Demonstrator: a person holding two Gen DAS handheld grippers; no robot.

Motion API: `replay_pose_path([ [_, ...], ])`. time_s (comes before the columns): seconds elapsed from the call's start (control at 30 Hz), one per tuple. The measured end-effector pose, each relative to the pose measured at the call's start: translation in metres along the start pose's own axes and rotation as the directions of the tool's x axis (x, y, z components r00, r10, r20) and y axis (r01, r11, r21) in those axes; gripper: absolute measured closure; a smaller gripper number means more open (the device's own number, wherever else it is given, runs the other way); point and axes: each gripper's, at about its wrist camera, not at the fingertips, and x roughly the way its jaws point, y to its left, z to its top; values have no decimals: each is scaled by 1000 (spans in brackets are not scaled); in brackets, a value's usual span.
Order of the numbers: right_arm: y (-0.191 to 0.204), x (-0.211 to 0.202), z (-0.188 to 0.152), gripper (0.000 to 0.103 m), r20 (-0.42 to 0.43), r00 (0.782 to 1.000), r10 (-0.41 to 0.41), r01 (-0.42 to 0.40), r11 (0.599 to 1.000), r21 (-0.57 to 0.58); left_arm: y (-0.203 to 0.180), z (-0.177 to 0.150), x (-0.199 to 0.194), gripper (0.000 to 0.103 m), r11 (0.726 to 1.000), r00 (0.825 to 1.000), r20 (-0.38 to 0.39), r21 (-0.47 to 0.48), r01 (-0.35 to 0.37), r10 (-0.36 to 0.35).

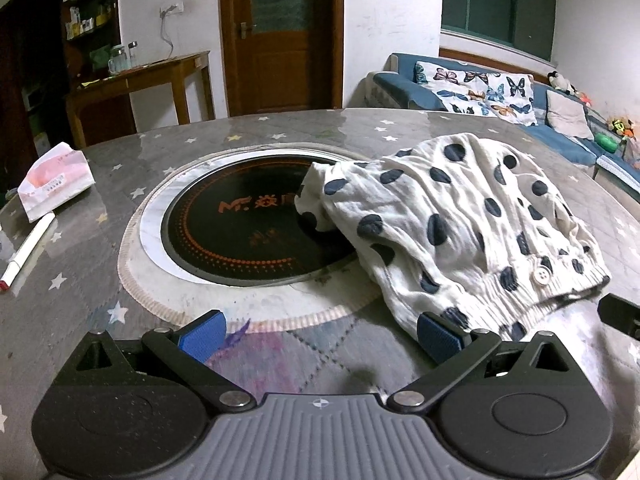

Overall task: Fold clothes
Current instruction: 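Move both grippers toward the polka-dot pants waistband with the button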

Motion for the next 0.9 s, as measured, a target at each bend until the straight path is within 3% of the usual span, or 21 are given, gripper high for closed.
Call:
replay_pose_path([
  [0.9, 7, -5, -7, 1, -21, 1000, 10, -9, 999, 43, -15, -3, -11, 0, 998, 999, 3, 27, 50, -50],
])
